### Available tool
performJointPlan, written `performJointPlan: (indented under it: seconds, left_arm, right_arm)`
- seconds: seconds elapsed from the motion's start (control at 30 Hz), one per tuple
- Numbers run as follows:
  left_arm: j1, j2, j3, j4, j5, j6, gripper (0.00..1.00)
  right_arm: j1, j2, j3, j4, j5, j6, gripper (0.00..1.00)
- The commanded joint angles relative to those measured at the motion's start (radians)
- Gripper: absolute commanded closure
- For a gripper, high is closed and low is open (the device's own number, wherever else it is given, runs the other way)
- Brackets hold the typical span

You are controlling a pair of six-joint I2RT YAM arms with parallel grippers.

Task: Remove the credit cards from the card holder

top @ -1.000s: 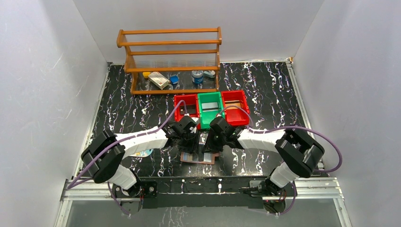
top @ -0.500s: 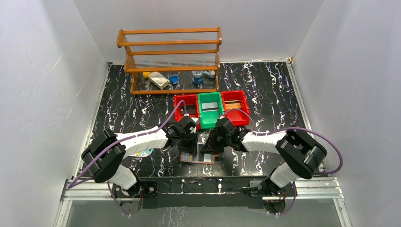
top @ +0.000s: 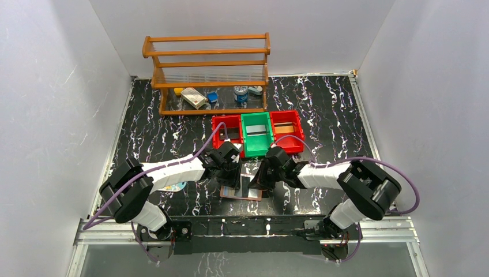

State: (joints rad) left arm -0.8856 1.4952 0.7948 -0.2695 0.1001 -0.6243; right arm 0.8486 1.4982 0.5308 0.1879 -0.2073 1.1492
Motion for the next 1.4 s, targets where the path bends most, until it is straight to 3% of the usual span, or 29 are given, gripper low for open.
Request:
performJointPlan:
  seconds: [0.0, 0.3, 0.53, 0.63, 0.97, 1.2, 1.37]
  left_arm:
    - [-0.005, 0.014, -0.022, -0.08, -0.032, 0.014, 0.72]
    - [-0.005, -0.038, 0.004, -0.088, -0.038, 0.018, 0.66]
    - [-0.004, -0.101, 0.088, -0.068, -0.023, 0.022, 0.46]
    - [-0.005, -0.093, 0.08, 0.024, 0.067, -0.013, 0.43]
    - [-0.005, 0.0, 0.056, 0.047, 0.076, -0.01, 0.44]
    - [-0.005, 0.044, 0.028, 0.014, 0.076, 0.024, 0.59]
    - [-0.005, 0.061, 0.004, 0.006, 0.077, 0.018, 0.68]
  right_arm:
    - [-0.02, -0.06, -0.036, -0.034, 0.04, 0.003, 0.91]
    - [-0.036, -0.068, -0.053, -0.024, 0.015, 0.006, 0.91]
    - [-0.036, -0.07, -0.051, -0.04, 0.031, 0.011, 0.91]
    - [-0.036, -0.072, -0.055, -0.035, 0.035, 0.022, 0.91]
    - [-0.037, -0.093, -0.054, -0.03, 0.04, 0.027, 0.9]
    - [-0.04, -0.078, -0.051, 0.03, -0.005, 0.043, 0.88]
    - [-0.042, -0.07, -0.054, 0.056, -0.012, 0.056, 0.81]
